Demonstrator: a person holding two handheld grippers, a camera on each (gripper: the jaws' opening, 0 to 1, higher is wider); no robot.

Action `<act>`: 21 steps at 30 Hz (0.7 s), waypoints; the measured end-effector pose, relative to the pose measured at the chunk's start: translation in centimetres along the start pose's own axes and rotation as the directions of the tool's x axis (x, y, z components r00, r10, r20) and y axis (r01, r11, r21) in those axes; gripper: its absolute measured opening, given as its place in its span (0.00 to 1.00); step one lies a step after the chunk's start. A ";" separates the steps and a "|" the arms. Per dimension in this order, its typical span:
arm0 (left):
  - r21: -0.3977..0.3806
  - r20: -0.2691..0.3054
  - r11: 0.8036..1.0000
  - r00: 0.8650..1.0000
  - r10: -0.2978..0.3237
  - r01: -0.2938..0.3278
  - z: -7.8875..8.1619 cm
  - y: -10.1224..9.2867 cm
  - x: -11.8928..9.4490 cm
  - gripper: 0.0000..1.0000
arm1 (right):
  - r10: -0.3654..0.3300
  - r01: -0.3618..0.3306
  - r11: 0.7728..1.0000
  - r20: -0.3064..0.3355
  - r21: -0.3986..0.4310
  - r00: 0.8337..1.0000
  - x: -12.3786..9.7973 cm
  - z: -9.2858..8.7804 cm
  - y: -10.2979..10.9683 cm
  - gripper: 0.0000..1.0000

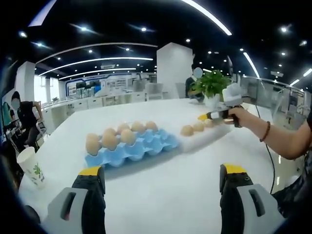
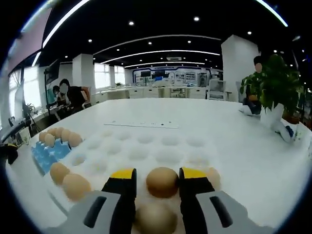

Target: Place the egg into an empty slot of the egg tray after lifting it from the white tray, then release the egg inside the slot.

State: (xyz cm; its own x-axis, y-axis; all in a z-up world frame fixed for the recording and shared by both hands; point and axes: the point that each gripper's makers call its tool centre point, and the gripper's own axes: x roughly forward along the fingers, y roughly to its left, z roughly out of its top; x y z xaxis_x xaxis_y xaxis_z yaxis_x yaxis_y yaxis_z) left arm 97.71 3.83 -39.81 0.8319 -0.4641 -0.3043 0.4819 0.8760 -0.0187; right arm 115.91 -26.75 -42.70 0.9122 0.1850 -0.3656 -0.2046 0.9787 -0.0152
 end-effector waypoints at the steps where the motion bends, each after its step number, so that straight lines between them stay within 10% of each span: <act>1: 0.000 0.001 1.000 1.000 0.000 0.000 0.0 0.0 0.0 1.00 | -0.002 0.002 1.000 -0.001 -0.004 1.000 0.1 0.0 0.1 0.33; 21: -0.005 0.001 1.000 1.000 0.016 -0.016 -0.2 0.4 -0.4 0.99 | -0.061 0.060 0.995 0.004 0.078 0.998 0.2 -0.1 -1.0 0.28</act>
State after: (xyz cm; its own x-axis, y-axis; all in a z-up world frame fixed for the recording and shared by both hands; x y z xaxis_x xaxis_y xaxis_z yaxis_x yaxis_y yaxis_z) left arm 97.55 4.37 -39.86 0.8396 -0.4504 -0.3038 0.4675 0.8838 -0.0182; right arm 116.21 -27.68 -42.87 0.9242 0.1257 -0.3606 -0.1212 0.9920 0.0352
